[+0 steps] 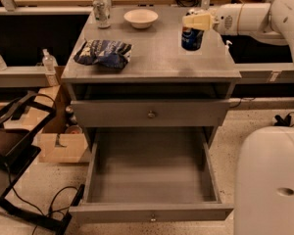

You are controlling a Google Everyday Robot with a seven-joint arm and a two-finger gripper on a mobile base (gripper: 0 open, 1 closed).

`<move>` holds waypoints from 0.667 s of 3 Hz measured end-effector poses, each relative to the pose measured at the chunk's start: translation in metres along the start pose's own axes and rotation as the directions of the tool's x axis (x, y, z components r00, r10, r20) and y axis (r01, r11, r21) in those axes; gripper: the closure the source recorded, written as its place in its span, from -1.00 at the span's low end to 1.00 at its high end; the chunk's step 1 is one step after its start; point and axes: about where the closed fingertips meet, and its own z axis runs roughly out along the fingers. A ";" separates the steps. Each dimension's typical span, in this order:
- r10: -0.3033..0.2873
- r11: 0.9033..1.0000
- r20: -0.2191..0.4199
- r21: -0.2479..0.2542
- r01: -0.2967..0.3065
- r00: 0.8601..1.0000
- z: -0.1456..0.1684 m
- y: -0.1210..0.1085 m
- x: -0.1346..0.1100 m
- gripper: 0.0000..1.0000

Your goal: Pick pepsi can from middle drawer and place on counter

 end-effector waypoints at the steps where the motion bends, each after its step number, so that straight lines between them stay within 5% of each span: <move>1: -0.005 1.000 0.032 0.026 0.004 0.999 0.021 -0.019 -0.005 1.00; 2: -0.026 0.996 -0.006 0.087 0.026 1.000 0.038 -0.037 0.002 1.00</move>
Offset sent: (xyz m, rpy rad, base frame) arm 0.1057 -0.0122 -0.0182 -0.1263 -0.0244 -0.1566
